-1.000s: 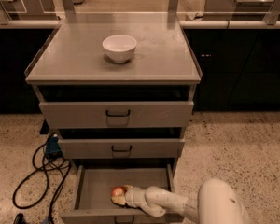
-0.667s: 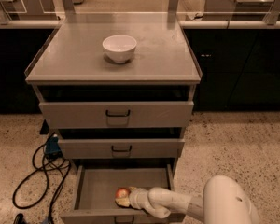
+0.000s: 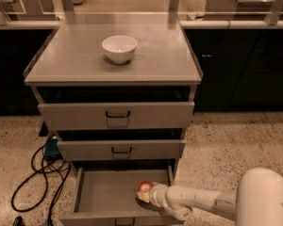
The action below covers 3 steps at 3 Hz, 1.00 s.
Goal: Pick apple from bottom drawer and place on counter
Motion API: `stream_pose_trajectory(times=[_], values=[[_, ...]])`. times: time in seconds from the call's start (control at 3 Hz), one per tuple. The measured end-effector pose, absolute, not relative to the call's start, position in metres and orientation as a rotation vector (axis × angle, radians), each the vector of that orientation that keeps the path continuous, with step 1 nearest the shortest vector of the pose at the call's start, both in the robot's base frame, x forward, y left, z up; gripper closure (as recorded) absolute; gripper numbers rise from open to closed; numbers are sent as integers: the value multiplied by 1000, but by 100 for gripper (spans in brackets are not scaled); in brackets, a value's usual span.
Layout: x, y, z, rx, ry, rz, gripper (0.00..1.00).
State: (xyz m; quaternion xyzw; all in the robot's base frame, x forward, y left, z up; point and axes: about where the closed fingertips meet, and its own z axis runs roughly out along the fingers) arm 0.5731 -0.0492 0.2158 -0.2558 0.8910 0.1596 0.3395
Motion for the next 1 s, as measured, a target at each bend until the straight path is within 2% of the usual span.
stream_pose_trajectory(times=[0.33, 1.0], values=[[575, -56, 221, -666, 2318, 364, 100], [580, -59, 233, -668, 2328, 385, 100]])
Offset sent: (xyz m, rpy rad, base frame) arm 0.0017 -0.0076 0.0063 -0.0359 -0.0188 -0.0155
